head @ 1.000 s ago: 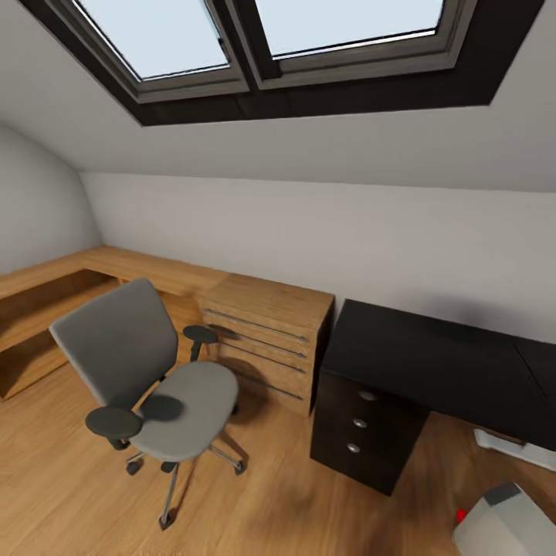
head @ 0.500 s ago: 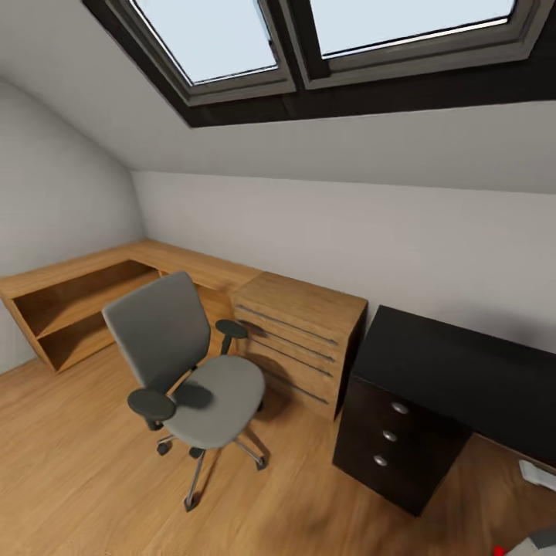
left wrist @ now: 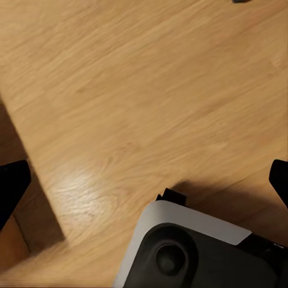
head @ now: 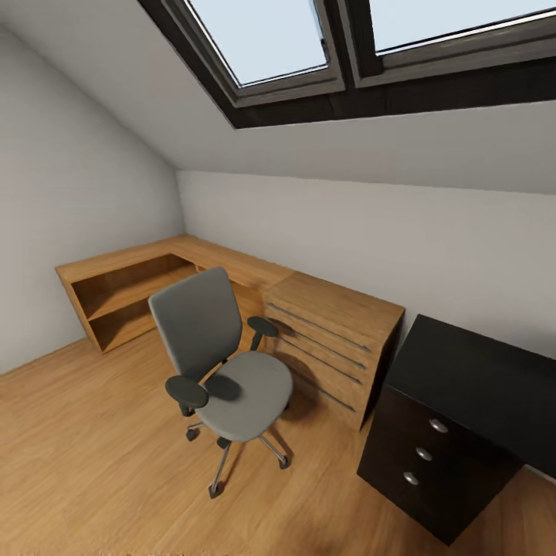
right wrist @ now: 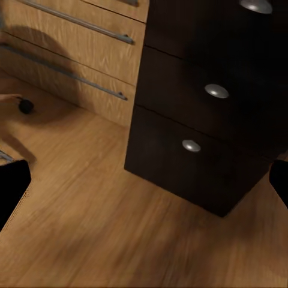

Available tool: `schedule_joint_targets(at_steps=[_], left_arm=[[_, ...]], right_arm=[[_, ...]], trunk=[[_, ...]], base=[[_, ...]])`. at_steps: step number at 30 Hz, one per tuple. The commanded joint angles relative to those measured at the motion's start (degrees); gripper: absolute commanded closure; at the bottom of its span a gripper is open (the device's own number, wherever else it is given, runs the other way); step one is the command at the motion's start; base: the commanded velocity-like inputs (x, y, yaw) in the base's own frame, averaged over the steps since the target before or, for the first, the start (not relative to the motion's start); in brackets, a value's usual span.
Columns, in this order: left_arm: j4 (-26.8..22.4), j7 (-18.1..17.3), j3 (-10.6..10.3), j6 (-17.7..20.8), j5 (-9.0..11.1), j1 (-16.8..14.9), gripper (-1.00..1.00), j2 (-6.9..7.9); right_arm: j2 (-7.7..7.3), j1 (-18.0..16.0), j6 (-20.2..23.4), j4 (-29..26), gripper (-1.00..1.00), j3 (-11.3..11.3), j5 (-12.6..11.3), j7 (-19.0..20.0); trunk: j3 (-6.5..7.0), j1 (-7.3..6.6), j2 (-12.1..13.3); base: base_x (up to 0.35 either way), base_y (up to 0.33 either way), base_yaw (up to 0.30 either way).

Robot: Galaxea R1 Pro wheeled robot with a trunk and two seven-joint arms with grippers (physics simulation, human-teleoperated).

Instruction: In the bedroom, organize the workspace by keeping the computer under the desk, ensuring the monitor is on the desk, placing the keyboard on the desk next to the monitor, placing the mouse on the desk next to the keyboard, moving the folder from the swivel chair onto the desk next to the mouse, stacking the notebook on top of the folder with the pen on top of the notebook, and positioning the swivel chair next to the desk.

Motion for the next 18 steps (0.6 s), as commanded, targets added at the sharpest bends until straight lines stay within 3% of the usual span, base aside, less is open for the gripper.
schedule_joint_targets(at_steps=[1,18], left_arm=[[-0.1,0.4,-0.5,-0.1,0.3,0.0,-1.0,0.06],[-0.1,0.2,-0.7,-0.2,-0.2,0.0,-1.0,-0.25]], right_arm=[[0.04,0.0,-0.1,0.1,-1.0,0.5,-0.2,-0.3],[0.04,0.0,-0.1,0.1,-1.0,0.5,-0.1,-0.4]], trunk=[[-0.06,0.01,-0.1],[-0.06,0.01,-0.1]], base=[[0.0,0.0,0.287],[0.0,0.0,0.287]])
